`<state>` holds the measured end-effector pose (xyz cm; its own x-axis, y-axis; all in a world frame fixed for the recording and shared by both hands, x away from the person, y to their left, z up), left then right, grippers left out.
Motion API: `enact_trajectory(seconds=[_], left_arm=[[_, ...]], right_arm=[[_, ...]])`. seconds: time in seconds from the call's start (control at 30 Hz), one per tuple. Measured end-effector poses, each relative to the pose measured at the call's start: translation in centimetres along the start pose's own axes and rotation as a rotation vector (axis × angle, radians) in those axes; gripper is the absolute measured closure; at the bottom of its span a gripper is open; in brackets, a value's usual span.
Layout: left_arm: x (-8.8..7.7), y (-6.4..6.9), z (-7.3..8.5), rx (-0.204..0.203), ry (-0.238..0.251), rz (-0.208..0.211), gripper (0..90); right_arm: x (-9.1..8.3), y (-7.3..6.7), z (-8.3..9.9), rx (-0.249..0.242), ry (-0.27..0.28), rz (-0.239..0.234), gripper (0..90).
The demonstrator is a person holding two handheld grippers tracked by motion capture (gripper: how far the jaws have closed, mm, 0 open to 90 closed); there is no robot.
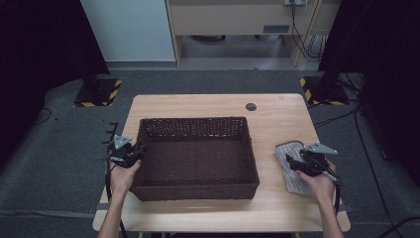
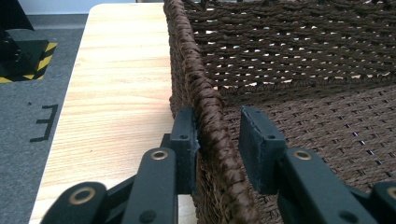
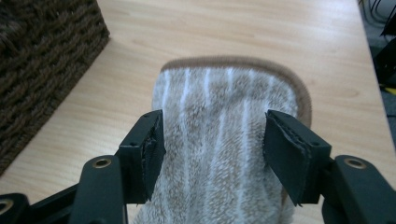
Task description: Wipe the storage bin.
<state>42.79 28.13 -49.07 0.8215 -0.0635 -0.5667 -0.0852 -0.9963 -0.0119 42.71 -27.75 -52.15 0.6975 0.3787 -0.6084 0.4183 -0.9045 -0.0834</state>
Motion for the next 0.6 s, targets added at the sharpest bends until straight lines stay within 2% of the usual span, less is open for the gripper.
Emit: enact_trajectory(seconds=[0.2,0.37,0.5,0.6], left_arm=[[-0.1,0.3,0.0,0.0,0.001,-0.005,67.7],[-0.1,0.3,0.1,-0.006,0.005,-0.004,67.3],[-0.1,0.3,0.1,0.003,0.003,-0.006,67.4],[-0.1,0.3,0.1,-0.002,0.003,-0.004,67.9]], right_arm=[[0.7,0.2,1.3,-0.011,-0.084,0.007,38.6],[1.2,0.3,2.0,-0.008,-0.11,-0.001,39.8],[1.8,0.4,2.8,0.005,-0.14,-0.006,46.5],[1.8,0.6,2.7,0.007,-0.15,-0.01,58.1]])
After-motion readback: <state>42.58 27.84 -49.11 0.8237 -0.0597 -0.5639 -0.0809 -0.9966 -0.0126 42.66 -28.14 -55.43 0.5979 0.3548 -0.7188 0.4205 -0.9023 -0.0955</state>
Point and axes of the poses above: each handheld gripper's, and its own axes: x roughly forward along the jaws, z roughly out of its underside, y roughly to its right, the point moved 5 cm from there along x, roughly forward along the jaws, and after that the axes turned 8 degrees about -z, right-handed, at the moved point
